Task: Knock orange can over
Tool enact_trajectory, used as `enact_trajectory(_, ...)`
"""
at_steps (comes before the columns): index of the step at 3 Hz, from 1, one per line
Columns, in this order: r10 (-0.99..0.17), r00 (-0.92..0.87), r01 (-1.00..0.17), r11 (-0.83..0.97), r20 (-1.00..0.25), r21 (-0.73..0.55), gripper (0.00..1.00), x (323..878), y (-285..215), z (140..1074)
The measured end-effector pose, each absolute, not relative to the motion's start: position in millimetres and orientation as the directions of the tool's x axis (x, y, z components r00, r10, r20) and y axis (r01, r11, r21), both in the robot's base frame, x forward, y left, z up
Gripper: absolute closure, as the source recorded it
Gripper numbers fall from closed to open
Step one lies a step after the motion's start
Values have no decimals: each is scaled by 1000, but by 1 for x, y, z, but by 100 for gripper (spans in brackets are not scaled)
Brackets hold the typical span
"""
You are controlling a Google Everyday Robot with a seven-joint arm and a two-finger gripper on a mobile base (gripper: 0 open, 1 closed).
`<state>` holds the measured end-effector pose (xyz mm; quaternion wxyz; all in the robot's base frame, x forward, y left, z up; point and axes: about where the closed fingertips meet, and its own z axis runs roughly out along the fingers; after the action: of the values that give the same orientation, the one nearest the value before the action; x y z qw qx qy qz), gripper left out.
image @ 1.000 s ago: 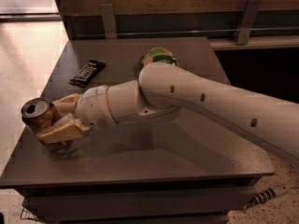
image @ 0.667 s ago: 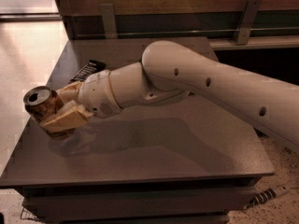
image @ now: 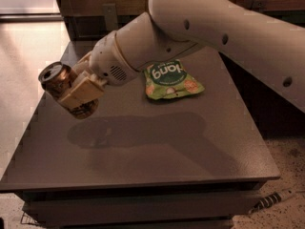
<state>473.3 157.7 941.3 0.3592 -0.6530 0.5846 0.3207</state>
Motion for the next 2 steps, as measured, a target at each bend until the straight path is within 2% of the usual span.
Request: enact_trajectory(2, -698, 87, -987, 35, -711, -155, 100, 474, 149, 924)
